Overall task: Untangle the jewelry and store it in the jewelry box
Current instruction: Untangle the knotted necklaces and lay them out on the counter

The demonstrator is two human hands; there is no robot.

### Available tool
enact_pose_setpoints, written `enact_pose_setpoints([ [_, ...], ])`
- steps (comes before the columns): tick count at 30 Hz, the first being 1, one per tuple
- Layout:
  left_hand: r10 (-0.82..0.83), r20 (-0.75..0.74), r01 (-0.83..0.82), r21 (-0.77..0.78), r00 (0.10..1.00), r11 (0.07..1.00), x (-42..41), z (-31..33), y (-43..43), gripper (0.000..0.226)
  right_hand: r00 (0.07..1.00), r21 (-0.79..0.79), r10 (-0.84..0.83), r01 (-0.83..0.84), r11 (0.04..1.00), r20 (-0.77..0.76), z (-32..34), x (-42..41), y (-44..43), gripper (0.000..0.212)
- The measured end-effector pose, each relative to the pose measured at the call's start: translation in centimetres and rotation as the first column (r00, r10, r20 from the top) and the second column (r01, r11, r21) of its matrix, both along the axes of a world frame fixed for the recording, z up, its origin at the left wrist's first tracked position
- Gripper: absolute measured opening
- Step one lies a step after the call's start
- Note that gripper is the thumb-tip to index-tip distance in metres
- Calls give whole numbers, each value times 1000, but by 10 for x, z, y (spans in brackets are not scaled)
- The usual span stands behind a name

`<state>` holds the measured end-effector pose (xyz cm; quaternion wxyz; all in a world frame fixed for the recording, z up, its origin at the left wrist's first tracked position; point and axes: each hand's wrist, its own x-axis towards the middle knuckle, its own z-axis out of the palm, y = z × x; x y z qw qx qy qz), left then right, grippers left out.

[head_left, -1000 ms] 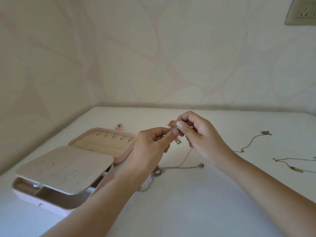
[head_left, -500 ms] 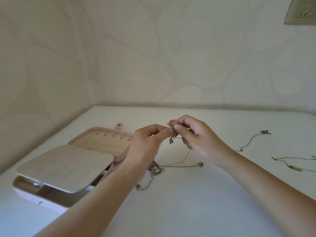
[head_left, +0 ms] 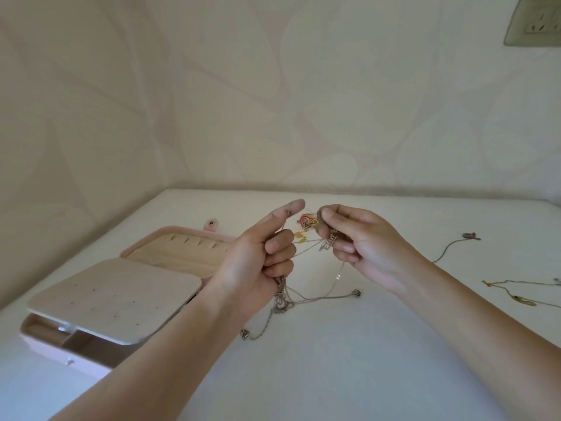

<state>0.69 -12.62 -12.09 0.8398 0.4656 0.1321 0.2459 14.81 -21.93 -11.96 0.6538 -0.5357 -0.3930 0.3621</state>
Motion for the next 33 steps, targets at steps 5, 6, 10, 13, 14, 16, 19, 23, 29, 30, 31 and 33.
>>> enact_pose_setpoints([
  [5, -60, 49, 60, -17, 997, 998, -4, 3, 3, 41, 963, -142, 91, -56, 988, 253, 0, 0, -4, 24],
  [6, -61, 56, 61, -11, 997, 998, -5, 4, 4, 41, 951, -172, 78, -27, 985, 298, -1, -1, -4, 19],
  [10, -17, 92, 17, 2, 996, 1000, -8, 9, 11, 41, 957, -209, 48, 14, 978, 287, -1, 3, -3, 9],
  [13, 137, 84, -144, 82, 987, 986, -9, 9, 18, 42, 952, -257, 121, -47, 965, 281, 4, 2, -6, 12],
  [14, 192, 80, -199, 100, 978, 975, -8, 9, 20, 43, 952, -279, 160, -84, 957, 263, 5, 2, -7, 15],
  [16, 290, 64, -296, 107, 955, 949, -8, 9, 23, 46, 927, -335, 277, -185, 924, 253, 8, 1, -10, 29],
  [19, 381, 50, -384, 120, 923, 915, -8, 8, 28, 37, 860, -376, 418, -299, 877, 292, 9, 2, -13, 36],
  [23, 461, 62, -465, 89, 885, 881, -11, 7, 39, 22, 919, -211, 346, -306, 928, 187, 13, 12, -17, 28],
  [29, 464, -4, -464, 31, 886, 885, -11, 9, 44, 20, 976, -54, 212, -214, 975, -44, 16, 25, -15, 27],
  [30, 440, -49, -440, 3, 897, 898, -11, 10, 44, 25, 979, -39, 196, -198, 979, -54, 18, 28, -16, 28],
  [31, 392, -92, -395, -24, 915, 918, -11, 10, 43, 32, 980, -19, 182, -184, 983, -76, 20, 30, -17, 28],
  [33, 240, -159, -252, -66, 958, 965, -10, 9, 39, 48, 975, 20, 173, -172, 985, -139, 26, 32, -23, 28],
])
